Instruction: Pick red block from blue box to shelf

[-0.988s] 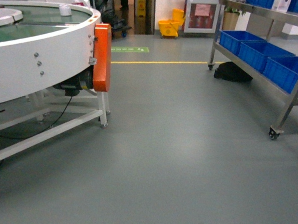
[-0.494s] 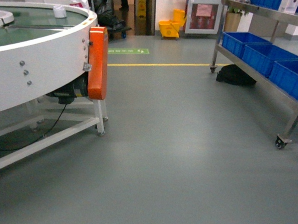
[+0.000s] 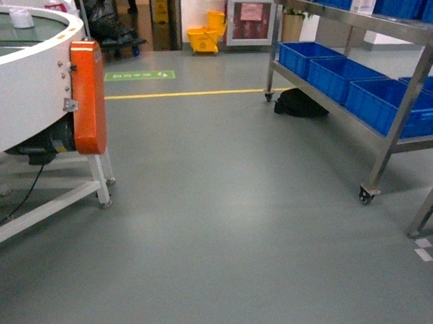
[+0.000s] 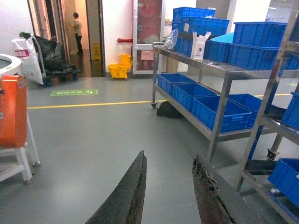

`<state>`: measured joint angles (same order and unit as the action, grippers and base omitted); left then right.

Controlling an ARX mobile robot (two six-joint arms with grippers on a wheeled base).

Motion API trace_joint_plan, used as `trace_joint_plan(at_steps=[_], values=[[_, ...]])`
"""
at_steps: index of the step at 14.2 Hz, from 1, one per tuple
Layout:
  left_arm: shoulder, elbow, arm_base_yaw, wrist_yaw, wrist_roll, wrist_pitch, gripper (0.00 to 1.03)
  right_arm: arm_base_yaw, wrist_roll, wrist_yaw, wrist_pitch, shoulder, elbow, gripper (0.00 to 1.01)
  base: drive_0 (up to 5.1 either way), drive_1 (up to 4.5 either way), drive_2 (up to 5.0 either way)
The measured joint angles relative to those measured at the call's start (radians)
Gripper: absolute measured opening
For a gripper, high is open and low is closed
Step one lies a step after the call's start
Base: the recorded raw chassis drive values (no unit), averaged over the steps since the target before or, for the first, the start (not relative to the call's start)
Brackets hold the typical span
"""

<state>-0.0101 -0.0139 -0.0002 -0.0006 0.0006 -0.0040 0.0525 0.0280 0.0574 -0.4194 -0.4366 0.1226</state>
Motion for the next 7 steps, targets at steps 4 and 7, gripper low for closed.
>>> trace_joint_plan(at_steps=[4, 7], values=[[0.000, 0.000, 0.000, 0.000, 0.000, 0.000, 0.98, 0.000, 0.000, 0.000, 0.000, 0.000, 0.000, 0.26, -1.5, -1.55, -1.5], [0.000, 0.000, 0.000, 0.000, 0.000, 0.000, 0.98, 0.000, 0.000, 0.000, 0.000, 0.000, 0.000, 0.26, -1.5, -1.49, -1.5]])
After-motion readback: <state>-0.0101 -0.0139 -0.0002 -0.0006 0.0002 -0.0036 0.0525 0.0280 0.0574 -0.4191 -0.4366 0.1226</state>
